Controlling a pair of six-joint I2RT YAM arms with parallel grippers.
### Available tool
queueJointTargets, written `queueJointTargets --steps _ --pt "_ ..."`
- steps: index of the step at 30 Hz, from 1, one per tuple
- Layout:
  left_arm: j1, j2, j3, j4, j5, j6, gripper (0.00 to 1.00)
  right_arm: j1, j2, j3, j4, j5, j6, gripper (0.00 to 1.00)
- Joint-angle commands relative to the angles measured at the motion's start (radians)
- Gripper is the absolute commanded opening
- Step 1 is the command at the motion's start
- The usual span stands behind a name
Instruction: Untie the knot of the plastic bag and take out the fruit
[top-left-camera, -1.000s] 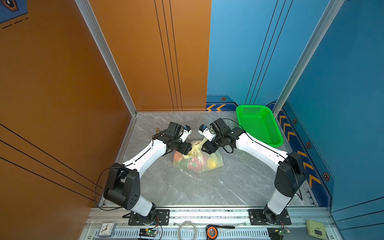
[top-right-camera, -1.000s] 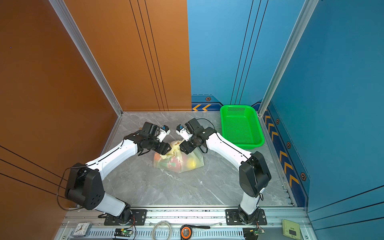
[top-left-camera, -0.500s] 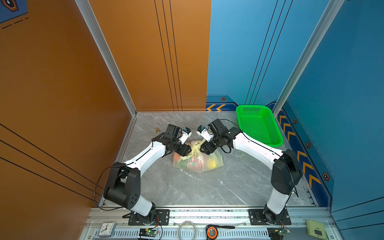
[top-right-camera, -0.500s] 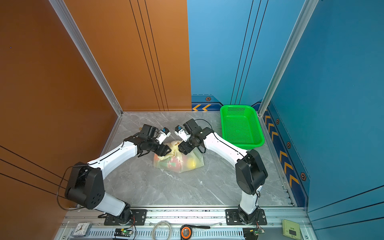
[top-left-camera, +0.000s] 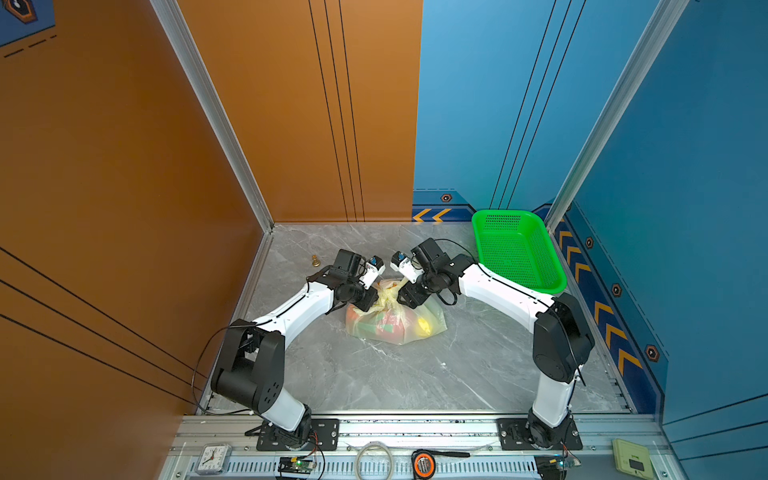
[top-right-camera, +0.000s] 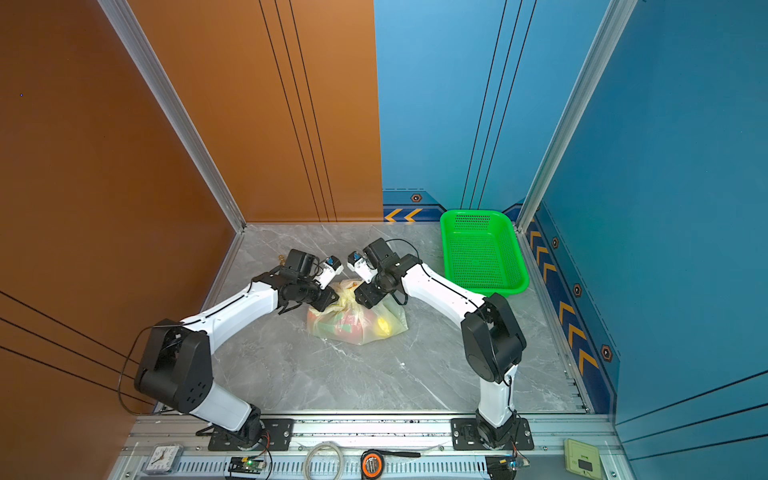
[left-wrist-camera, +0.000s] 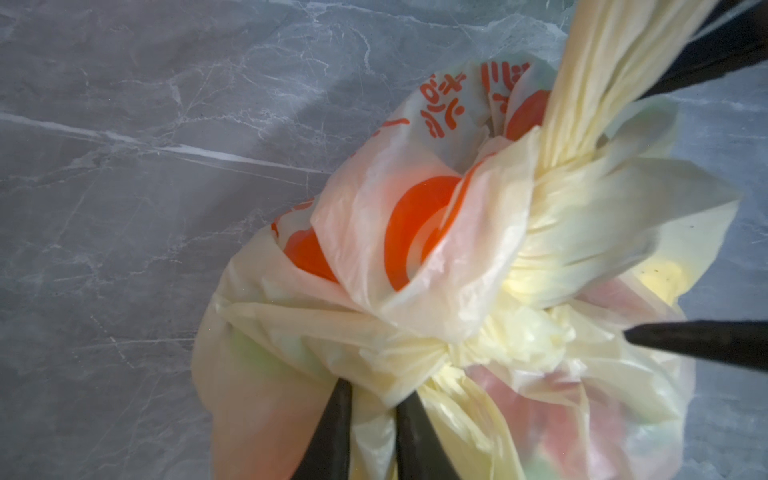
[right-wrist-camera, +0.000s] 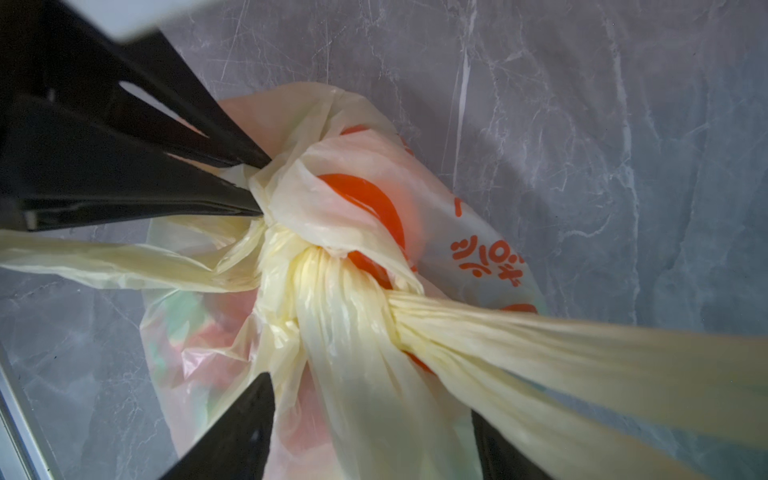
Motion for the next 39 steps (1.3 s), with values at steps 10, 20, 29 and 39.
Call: queueJointTargets --steps 10,20,29,39 --pt "0.009 -0.048 -0.001 0.012 0.022 -0.02 0.0 0.007 0.029 0.033 0.05 0.008 0.014 0.59" --pt "0.014 -0.104 -0.008 0.016 0.022 -0.041 0.0 0.007 0.029 0.034 0.051 0.015 0.019 0.03" --pt "0.026 -0.173 -0.047 0.009 -0.016 -0.055 0.0 0.001 -0.092 -0.052 0.05 0.029 0.052 0.0" --pt "0.065 -0.239 -0.111 0.011 -0.047 -0.085 0.0 -0.098 -0.22 -0.193 0.071 0.031 0.132 0.0"
